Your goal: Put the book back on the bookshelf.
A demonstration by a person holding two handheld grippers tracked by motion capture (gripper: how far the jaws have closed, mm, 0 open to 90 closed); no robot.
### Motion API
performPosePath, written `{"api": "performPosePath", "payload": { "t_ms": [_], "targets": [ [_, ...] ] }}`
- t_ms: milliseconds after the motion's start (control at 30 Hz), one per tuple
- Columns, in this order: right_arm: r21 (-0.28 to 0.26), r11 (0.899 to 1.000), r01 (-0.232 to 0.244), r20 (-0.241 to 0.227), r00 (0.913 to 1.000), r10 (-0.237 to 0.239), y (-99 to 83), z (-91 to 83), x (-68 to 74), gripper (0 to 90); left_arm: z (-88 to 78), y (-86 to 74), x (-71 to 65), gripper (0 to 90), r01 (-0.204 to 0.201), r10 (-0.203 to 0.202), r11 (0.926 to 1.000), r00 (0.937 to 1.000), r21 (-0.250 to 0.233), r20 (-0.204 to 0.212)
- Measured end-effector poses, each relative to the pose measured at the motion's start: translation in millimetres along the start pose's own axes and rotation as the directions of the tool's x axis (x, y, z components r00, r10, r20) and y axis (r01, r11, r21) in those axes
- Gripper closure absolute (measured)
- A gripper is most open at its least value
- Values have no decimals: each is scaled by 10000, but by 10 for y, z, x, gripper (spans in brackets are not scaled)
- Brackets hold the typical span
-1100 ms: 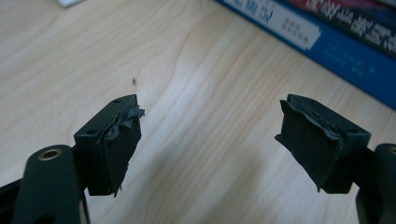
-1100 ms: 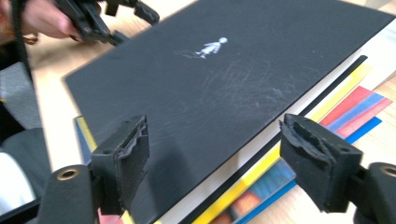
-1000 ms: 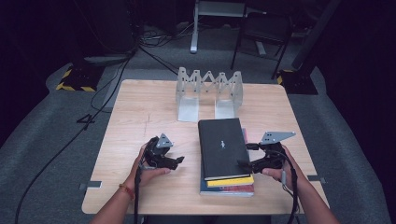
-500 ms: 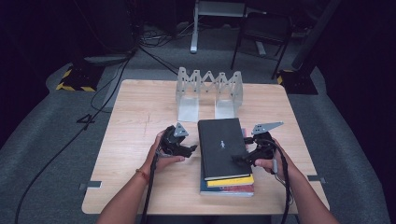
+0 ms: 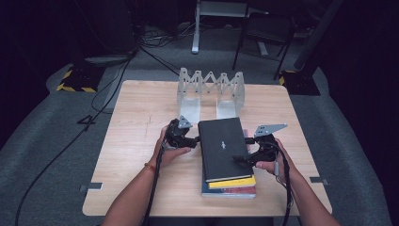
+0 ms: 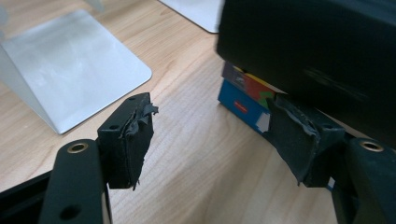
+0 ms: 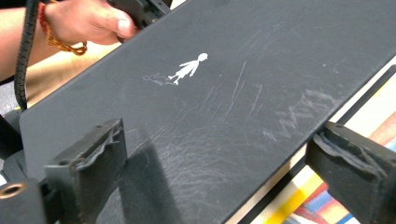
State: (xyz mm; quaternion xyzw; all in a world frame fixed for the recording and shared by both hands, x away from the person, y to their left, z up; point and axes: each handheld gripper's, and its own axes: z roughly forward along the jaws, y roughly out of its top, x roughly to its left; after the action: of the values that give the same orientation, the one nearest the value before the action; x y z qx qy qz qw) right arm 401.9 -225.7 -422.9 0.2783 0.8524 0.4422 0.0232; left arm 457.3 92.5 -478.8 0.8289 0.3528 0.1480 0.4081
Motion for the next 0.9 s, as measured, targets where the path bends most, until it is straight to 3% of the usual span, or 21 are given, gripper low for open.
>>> {"api": "performPosePath", "payload": {
  "t_ms": [67, 133, 267, 333, 400, 500, 667, 900],
  "targets": [
    [-76, 9999, 123, 28, 9999, -123, 1, -4, 6, 79, 49, 10, 58, 323, 306, -307, 9995, 9992, 48, 240],
    [-125, 9997, 213, 30, 9998, -212, 5, -7, 10, 87, 67, 29, 71, 326, 222, -222, 9997, 9997, -72, 62],
    [-321, 9983, 495, 96, 9987, -492, 12, -41, 23, 114, 59, 81, 133, 367, 620, -608, 9975, 9975, -339, 347],
    [-408, 9966, 717, 286, 9971, -705, 26, -57, 50, 121, 19, 128, 112, 413, 512, -499, 9975, 9984, -489, 281],
    [-633, 9940, 891, 437, 9953, -864, 35, -91, 71, 171, -41, 188, 110, 489, 519, -490, 9960, 9980, -731, 399],
    [-1082, 9875, 1144, 635, 9921, -1080, 46, -155, 84, 251, -127, 293, 134, 520, 707, -650, 9912, 9964, -1120, 540],
    [-1297, 9791, 1565, 925, 9851, -1452, 64, -196, 116, 288, -196, 421, 104, 569, 346, -319, 9929, 9992, -1142, 254],
    [-1657, 9657, 2001, 1167, 9763, -1823, 73, -244, 143, 314, -245, 511, 59, 702, 194, -142, 9909, 9991, -1330, 396]
  ]
}}
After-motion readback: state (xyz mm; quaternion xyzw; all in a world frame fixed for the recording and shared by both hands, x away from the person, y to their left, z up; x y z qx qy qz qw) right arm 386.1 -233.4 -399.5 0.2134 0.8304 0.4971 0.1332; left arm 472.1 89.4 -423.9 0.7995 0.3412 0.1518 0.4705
